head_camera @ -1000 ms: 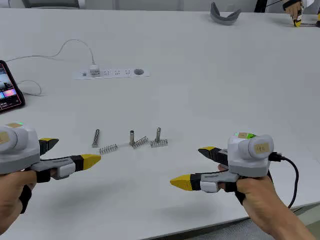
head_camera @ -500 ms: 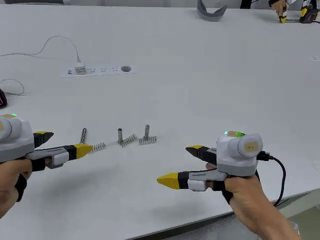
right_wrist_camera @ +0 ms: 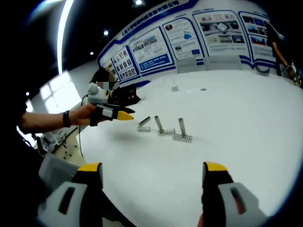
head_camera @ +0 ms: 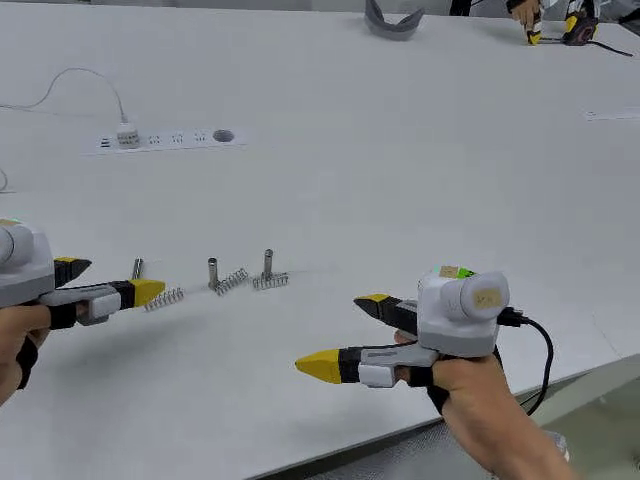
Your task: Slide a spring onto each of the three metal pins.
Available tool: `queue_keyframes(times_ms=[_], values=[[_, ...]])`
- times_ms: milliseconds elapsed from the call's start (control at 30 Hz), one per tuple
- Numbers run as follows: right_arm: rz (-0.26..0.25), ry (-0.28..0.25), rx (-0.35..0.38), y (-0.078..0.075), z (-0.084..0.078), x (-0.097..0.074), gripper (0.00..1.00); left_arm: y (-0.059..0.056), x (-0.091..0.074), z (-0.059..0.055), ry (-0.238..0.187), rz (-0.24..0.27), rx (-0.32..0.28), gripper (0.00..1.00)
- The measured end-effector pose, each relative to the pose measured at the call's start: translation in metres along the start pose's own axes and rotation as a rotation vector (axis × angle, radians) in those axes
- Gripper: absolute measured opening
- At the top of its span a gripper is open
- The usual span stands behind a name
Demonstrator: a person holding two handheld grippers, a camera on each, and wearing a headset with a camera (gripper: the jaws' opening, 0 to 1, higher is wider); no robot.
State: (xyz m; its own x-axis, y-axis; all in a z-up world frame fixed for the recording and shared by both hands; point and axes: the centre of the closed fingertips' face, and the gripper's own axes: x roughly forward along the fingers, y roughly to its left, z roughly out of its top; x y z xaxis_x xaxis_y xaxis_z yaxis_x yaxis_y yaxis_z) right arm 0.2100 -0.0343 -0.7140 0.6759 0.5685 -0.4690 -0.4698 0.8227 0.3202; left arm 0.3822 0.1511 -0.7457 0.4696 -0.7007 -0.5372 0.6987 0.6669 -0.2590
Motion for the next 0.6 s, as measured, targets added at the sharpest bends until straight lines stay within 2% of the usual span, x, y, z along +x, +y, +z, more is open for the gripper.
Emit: queue_keyframes(times_ms=[300, 600], values=[[0.005, 0.009, 0.003, -0.001, -0.004, 0.001, 0.86, 0.007, 0.020, 0.002, 0.010, 0.001, -0.021, 0.69], [0.028, 0.021, 0.003, 0.002, -0.006, 0.006, 0.85, 0.014, 0.034, -0.009, 0.046, 0.032, -0.042, 0.56]])
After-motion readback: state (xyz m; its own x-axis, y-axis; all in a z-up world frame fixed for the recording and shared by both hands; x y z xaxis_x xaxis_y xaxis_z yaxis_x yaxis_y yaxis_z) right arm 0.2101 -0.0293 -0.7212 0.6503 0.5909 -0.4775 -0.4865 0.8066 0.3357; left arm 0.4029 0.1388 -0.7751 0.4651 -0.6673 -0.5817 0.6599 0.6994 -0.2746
